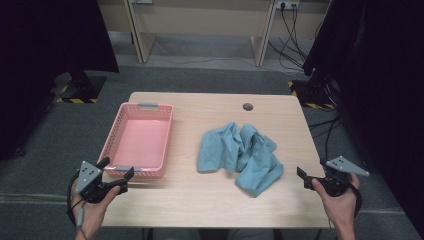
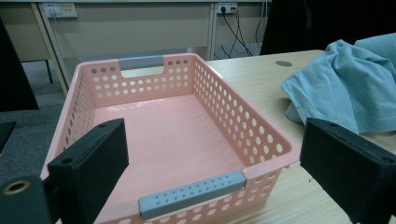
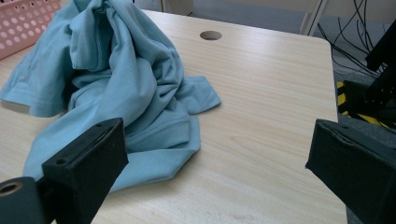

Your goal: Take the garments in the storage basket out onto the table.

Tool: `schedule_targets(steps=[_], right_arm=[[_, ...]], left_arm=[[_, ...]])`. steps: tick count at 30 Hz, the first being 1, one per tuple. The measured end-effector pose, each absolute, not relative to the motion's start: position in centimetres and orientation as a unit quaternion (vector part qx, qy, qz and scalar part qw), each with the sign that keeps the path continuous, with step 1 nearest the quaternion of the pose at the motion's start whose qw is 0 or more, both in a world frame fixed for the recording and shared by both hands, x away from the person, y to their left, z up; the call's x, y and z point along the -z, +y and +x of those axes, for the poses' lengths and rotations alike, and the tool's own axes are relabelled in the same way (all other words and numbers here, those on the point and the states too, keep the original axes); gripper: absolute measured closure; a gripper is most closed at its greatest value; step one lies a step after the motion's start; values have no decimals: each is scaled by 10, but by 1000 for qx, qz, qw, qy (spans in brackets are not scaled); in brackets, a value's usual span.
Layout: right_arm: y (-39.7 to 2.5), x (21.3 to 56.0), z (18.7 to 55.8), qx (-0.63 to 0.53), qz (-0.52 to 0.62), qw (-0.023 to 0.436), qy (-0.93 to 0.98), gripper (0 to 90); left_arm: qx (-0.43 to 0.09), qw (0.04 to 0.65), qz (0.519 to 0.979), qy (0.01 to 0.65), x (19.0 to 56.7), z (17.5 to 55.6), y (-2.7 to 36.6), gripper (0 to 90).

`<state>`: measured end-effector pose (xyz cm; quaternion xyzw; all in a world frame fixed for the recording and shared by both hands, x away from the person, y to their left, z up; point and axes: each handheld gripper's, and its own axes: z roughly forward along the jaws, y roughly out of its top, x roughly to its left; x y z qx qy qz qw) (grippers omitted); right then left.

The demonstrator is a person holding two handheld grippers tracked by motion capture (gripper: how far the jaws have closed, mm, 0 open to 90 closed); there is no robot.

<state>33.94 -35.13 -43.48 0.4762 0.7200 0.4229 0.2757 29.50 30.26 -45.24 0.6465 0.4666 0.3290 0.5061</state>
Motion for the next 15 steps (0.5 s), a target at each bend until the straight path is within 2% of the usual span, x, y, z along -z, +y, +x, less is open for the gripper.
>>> schedule_targets(steps=[15], right_arm=[[-364,440,332,-427,487,284,707,47]], left_arm=[[-335,509,637,472,455,286,310,67]])
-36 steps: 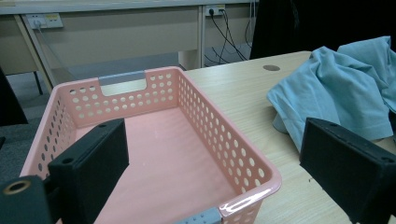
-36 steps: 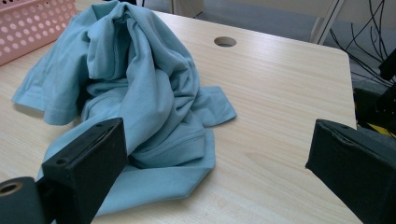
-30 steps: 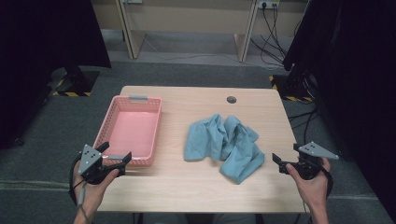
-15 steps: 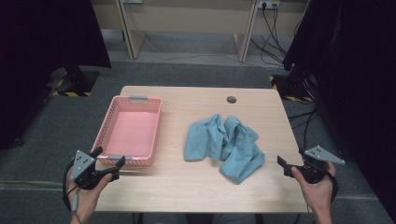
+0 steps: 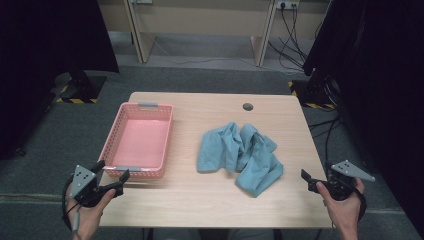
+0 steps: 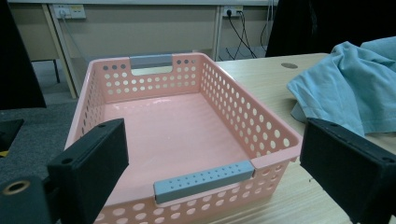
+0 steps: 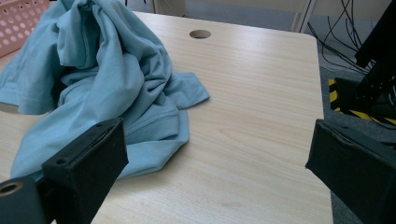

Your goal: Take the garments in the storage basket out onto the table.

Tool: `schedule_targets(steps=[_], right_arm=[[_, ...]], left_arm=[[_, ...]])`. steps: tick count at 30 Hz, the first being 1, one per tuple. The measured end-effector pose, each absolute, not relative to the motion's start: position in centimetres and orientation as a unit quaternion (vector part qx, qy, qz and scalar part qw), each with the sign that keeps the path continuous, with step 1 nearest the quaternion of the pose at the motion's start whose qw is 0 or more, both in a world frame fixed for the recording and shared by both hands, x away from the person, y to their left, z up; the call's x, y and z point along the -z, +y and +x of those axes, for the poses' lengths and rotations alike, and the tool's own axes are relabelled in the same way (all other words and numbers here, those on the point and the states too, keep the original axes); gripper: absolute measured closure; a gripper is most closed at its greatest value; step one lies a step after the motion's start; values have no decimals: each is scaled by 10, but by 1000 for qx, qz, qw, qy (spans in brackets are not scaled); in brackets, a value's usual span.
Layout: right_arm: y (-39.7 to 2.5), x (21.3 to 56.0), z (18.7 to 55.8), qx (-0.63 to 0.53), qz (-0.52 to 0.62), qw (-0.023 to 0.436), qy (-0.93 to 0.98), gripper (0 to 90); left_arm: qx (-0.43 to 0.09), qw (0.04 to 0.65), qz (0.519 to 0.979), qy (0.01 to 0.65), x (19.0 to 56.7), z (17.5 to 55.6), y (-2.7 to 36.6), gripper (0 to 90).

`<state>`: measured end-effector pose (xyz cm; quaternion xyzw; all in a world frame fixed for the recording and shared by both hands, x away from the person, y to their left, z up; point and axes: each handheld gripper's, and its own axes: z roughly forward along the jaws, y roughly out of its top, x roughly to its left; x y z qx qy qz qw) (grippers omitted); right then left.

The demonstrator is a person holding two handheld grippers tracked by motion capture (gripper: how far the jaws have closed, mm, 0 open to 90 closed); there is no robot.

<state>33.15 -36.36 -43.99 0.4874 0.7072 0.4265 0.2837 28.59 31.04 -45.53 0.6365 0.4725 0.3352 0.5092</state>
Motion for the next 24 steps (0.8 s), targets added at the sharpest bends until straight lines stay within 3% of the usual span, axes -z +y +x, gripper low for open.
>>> schedule_targets(steps=[24], right_arm=[[-381,453,322,-429,505,288,692,47]], left_arm=[[-336,508,632,478,468,277,315,67]])
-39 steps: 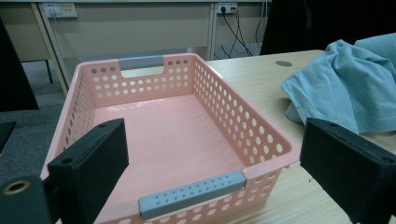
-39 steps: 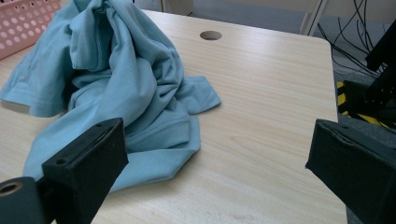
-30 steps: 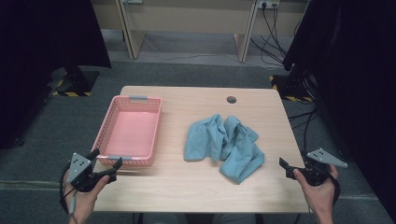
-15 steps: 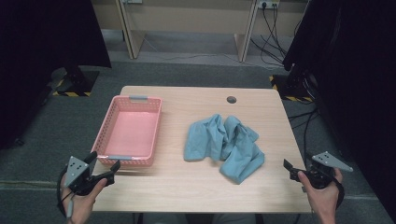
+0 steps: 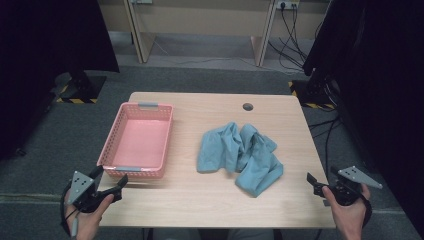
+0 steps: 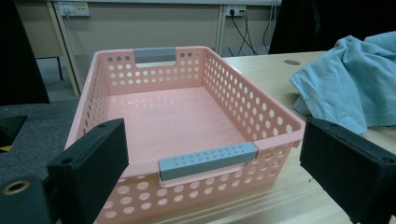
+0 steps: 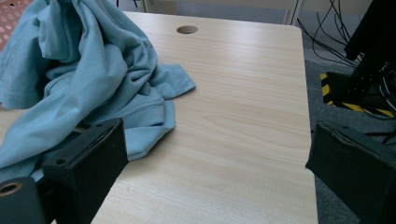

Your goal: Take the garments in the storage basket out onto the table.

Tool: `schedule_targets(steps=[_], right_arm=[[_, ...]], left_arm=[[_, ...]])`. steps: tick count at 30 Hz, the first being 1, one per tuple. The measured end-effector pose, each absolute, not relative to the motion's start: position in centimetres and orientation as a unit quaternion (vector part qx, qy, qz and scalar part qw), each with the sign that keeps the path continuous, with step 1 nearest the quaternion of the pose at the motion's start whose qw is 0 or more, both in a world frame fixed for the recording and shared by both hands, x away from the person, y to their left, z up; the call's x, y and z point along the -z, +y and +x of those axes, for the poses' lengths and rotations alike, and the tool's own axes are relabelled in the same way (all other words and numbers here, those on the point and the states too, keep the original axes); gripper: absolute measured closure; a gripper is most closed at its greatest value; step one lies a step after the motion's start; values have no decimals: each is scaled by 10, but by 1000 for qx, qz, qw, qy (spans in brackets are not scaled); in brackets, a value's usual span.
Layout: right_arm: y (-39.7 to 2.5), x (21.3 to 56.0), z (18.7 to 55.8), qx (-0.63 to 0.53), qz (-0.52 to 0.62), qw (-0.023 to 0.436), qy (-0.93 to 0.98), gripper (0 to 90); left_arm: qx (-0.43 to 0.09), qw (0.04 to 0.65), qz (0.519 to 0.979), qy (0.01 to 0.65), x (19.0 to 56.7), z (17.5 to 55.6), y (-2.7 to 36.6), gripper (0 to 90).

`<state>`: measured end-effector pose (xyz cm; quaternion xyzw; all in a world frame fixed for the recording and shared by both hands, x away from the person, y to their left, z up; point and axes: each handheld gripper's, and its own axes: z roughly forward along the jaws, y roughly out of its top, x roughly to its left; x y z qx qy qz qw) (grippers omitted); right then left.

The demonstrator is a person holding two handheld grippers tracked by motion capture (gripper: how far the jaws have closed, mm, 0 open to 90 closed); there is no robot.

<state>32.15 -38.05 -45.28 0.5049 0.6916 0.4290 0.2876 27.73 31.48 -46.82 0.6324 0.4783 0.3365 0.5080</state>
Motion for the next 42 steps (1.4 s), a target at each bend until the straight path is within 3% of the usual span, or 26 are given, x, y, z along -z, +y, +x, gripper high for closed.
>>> schedule_targets(steps=[42], right_arm=[[-388,491,312,-432,525,280,678,47]], left_arm=[[-334,508,623,492,496,268,318,65]])
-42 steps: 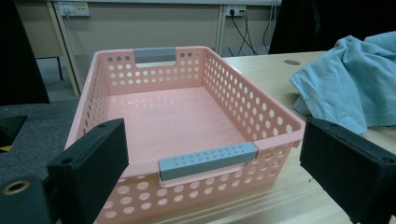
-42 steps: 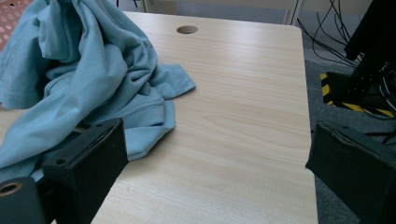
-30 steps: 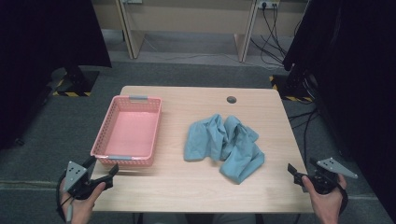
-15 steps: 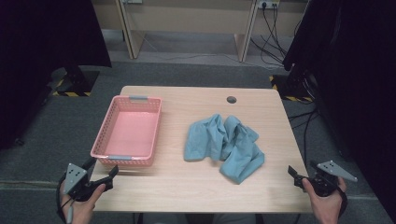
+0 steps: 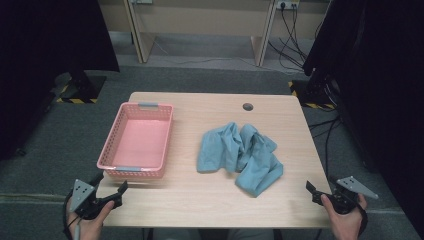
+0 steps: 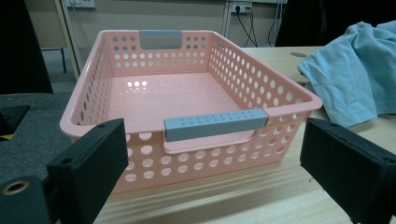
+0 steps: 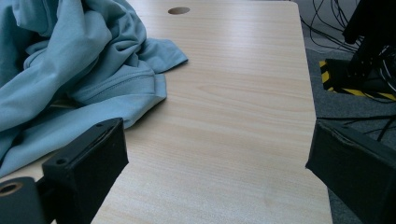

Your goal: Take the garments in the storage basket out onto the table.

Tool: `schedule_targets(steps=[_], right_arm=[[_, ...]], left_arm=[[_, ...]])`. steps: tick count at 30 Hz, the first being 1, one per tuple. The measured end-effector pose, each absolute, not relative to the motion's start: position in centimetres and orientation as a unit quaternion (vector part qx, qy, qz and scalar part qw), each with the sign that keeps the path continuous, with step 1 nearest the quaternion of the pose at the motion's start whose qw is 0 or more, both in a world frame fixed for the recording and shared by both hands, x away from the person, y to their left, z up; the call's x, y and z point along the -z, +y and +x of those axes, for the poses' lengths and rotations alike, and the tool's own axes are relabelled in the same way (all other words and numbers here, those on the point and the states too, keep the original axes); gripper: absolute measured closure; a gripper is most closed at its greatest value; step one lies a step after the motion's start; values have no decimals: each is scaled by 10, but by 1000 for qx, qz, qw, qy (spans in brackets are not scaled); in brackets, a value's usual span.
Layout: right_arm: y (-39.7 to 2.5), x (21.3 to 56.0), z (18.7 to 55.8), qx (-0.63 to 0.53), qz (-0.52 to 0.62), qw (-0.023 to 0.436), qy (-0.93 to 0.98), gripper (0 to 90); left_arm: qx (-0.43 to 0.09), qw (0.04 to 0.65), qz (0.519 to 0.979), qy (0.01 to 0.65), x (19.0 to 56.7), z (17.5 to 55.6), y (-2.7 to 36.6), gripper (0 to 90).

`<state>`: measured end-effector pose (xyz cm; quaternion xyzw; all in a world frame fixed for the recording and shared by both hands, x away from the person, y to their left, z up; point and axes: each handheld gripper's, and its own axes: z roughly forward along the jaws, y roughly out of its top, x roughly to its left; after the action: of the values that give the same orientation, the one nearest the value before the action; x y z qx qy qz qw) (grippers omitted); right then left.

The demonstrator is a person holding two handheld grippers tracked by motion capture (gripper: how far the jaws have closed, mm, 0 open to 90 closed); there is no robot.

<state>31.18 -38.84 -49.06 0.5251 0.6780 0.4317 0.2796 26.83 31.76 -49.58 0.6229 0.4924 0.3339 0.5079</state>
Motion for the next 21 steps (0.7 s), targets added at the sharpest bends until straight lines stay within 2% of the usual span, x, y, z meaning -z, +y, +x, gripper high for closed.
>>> schedule_targets(steps=[21], right_arm=[[-384,500,312,-432,522,275,682,47]], left_arm=[[-329,505,622,500,508,267,316,65]])
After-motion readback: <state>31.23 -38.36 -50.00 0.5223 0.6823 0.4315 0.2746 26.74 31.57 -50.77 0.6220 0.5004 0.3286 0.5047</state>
